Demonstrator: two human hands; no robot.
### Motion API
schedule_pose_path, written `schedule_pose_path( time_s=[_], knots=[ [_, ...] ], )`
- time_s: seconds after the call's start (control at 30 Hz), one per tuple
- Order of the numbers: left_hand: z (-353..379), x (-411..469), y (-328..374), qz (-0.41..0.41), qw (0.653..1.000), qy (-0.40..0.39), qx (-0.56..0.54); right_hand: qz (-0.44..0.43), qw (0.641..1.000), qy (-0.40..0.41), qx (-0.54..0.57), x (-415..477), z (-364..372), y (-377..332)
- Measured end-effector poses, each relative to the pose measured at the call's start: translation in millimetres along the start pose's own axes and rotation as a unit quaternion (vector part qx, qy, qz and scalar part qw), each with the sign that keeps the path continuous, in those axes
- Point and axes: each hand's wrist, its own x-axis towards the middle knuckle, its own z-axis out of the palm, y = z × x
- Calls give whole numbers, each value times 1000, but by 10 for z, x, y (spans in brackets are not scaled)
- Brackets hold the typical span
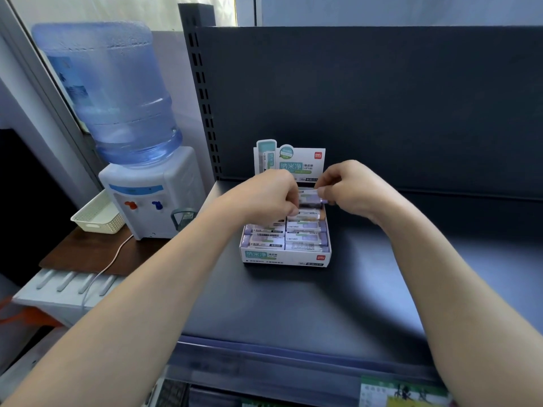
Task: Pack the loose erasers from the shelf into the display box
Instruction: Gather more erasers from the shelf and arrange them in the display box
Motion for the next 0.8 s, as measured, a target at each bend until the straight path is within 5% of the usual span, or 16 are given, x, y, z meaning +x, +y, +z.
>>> schedule_pose_path(
  time_s=[0.5, 0.8],
  knots=[
    [122, -65, 99, -26, 995, 72, 69, 54, 997, -15, 47, -6, -45, -1],
    [-31, -68, 47, -18, 999, 33, -27, 59, 996, 3, 60, -7, -78, 24]
  ],
)
